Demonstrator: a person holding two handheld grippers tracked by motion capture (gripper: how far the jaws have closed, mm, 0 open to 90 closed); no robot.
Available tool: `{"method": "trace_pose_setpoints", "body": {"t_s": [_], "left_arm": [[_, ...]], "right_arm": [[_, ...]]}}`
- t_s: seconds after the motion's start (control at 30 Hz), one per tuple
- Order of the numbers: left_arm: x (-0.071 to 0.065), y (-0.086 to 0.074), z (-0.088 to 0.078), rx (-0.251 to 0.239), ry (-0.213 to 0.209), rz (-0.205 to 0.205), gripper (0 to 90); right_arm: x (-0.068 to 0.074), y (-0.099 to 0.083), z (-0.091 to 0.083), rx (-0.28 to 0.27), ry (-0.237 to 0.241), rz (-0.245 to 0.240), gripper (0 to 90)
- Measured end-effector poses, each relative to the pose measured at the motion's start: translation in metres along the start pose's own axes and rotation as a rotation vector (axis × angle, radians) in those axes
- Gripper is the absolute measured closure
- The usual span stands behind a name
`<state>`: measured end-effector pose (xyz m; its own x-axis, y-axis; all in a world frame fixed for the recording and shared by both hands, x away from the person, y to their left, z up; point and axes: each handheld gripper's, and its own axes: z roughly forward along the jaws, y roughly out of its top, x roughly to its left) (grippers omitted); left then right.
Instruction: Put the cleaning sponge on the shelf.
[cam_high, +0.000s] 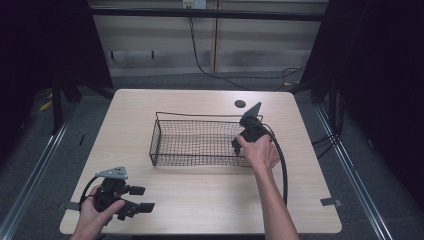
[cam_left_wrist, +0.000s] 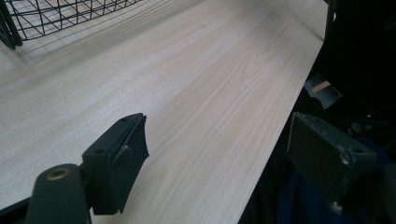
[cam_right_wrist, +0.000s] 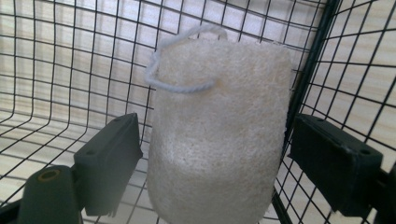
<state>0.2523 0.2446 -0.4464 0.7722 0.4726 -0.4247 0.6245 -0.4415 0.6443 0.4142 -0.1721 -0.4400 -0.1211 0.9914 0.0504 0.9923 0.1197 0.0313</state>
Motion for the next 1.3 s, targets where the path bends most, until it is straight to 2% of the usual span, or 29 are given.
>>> {"method": "trace_pose_setpoints", "body": {"t_s": [0.33, 0.47, 0.53, 0.73, 0.93, 1.17, 1.23, 1.3], "left_arm": [[0.0, 0.0, 0.001, 0.001, 0.007, -0.002, 19.7], [0.0, 0.0, 0.001, 0.001, 0.007, -0.002, 19.7], [0.0, 0.0, 0.001, 0.001, 0.006, -0.003, 19.7], [0.0, 0.0, 0.001, 0.002, 0.007, -0.004, 19.7], [0.0, 0.0, 0.001, 0.002, 0.007, -0.008, 19.7], [0.0, 0.0, 0.001, 0.002, 0.008, -0.005, 19.7], [0.0, 0.0, 0.001, 0.001, 0.007, -0.008, 19.7], [0.0, 0.0, 0.001, 0.003, 0.008, -0.007, 19.7]], "right_arm": [[0.0, -0.002, -0.01, -0.023, 0.016, -0.009, 15.4], [-0.005, -0.004, -0.013, -0.031, 0.047, -0.013, 16.0], [-0.006, -0.005, -0.016, -0.028, 0.065, 0.001, 16.3], [-0.012, -0.009, -0.025, -0.087, 0.105, -0.007, 15.8], [-0.013, -0.013, -0.031, -0.137, 0.108, -0.033, 16.3], [-0.012, -0.02, -0.038, -0.193, 0.112, -0.056, 20.8], [-0.012, -0.023, -0.04, -0.209, 0.102, -0.065, 20.8], [-0.013, -0.026, -0.041, -0.23, 0.115, -0.069, 21.1]]}}
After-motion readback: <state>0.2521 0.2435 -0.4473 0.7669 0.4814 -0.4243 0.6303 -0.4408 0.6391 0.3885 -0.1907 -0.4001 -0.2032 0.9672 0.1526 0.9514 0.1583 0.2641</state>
